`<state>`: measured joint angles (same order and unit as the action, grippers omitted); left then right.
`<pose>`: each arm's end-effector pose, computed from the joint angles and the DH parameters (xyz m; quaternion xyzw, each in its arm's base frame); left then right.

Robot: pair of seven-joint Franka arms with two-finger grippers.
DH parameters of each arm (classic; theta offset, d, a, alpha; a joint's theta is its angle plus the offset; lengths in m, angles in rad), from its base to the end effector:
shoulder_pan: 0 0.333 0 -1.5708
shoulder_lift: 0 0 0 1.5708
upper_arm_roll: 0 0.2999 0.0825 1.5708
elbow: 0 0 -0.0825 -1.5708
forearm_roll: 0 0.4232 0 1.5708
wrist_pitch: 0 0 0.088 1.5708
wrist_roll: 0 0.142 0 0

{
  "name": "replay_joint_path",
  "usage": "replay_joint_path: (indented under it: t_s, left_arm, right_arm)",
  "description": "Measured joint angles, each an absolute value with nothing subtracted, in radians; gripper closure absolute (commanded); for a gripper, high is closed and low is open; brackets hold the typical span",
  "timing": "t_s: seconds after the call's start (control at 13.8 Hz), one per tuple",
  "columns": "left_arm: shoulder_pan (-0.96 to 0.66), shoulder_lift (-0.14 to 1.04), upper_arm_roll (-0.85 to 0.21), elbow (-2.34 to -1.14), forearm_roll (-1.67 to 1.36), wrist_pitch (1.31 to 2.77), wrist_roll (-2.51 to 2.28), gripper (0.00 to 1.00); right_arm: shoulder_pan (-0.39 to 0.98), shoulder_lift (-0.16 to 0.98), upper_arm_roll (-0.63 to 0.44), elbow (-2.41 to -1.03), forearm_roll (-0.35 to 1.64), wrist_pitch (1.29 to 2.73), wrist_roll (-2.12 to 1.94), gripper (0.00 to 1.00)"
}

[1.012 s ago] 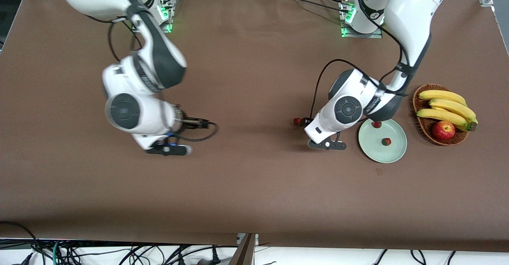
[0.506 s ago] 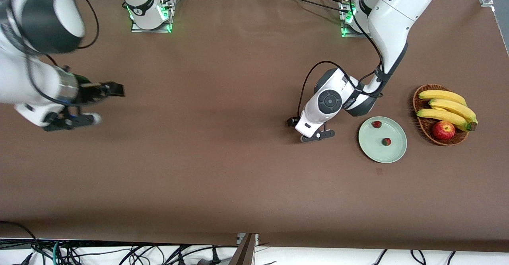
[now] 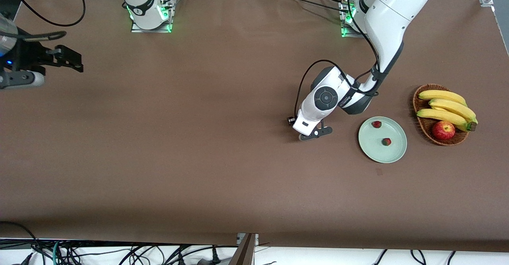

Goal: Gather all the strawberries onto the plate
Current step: 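Grasp the strawberry with the left gripper while the right gripper retracts, then carry the strawberry over the plate and open the left gripper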

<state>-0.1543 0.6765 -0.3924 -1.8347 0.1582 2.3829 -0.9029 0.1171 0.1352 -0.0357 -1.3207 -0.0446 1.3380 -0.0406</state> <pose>0.5547 -0.3374 0.1003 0.9853 0.1522 -0.0724 0.0296 0.6022 0.0435 0.5984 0.9963 0.0570 -0.0583 0.0256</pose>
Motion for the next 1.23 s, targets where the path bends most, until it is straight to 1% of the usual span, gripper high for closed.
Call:
replay_joint_path:
  t_s: [0.14,0.22,0.51,0.72,1.08,1.23]
  left_arm:
    - [-0.151,0.667,-0.390,-1.830,0.158,2.367,-0.903,0.87]
    - [-0.148,0.655,-0.387,-1.822,0.161,2.326,-0.902,0.86]
    - [-0.117,0.564,-0.380,-1.763,0.246,2.074,-0.851,0.86]
    - [-0.068,0.516,-0.377,-1.733,0.256,1.957,-0.687,0.85]
    - [0.093,0.508,-0.369,-1.729,0.259,1.945,-0.226,0.84]
    - [0.162,0.526,-0.366,-1.733,0.261,1.993,-0.038,0.83]
  right_arm:
    - [0.117,0.111,-0.057,-1.324,-0.049,1.338,-0.044,0.00]
    - [0.117,0.106,-0.066,-1.329,-0.049,1.338,-0.046,0.00]
    - [0.095,0.108,-0.083,-1.383,-0.049,1.338,-0.046,0.00]
    - [0.076,0.108,-0.085,-1.420,-0.049,1.338,-0.046,0.00]
    - [0.075,0.107,-0.085,-1.423,-0.049,1.338,-0.046,0.00]
    - [0.075,0.107,-0.085,-1.423,-0.049,1.338,-0.046,0.00]
